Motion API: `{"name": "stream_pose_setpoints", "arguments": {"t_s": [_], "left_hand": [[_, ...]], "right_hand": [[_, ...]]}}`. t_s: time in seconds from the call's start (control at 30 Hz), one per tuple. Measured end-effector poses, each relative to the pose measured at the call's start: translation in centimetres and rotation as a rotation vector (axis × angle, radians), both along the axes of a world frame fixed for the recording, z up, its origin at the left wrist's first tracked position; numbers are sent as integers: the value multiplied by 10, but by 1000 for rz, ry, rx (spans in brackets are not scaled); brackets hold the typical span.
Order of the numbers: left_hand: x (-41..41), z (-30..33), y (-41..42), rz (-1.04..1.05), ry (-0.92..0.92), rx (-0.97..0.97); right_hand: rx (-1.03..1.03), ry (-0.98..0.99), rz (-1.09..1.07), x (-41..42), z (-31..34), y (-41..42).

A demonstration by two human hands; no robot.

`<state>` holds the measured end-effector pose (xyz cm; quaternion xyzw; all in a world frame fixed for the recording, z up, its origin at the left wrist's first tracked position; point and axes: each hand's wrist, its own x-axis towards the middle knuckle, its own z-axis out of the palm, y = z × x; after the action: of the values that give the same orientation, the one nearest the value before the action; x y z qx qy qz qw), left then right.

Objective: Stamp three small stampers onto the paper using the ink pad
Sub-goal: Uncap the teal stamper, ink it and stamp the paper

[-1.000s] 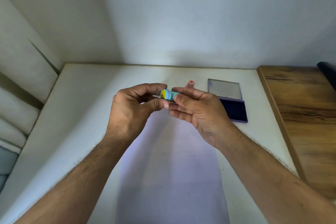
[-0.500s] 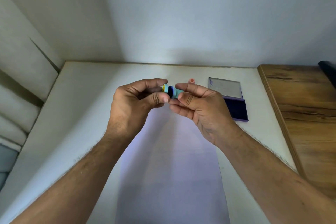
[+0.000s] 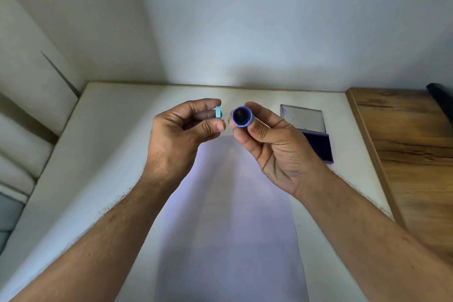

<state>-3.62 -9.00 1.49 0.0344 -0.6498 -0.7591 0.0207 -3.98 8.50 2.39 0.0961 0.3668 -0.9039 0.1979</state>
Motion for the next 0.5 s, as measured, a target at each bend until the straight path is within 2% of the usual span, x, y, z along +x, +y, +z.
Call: {"name": "stream_pose_setpoints", "arguments": {"t_s": [0.1,0.17,0.2,0.3,0.33,0.4,0.5], "left_hand": [[1,0,2,-24,0,-8],[1,1,4,-26,0,-11],[2,1,5,-26,-3,-12],[3,0,10,-29,-9,-24],[4,0,11,-29,-12,-27],[6,-1,14,-28,-24,-32],[7,-2,17,-39,-31,-44]], "right_hand": [[58,-6,-32,-1,2,4],[232,12,-100,-5,4,14],[421,46,-149,-7,6,22],[1217,192,-273,-15,11,54],[1410,231,-269,-15,11,62],[1622,291,-215,-12,9,70],[1826,397,-168,-7,5,67]]}}
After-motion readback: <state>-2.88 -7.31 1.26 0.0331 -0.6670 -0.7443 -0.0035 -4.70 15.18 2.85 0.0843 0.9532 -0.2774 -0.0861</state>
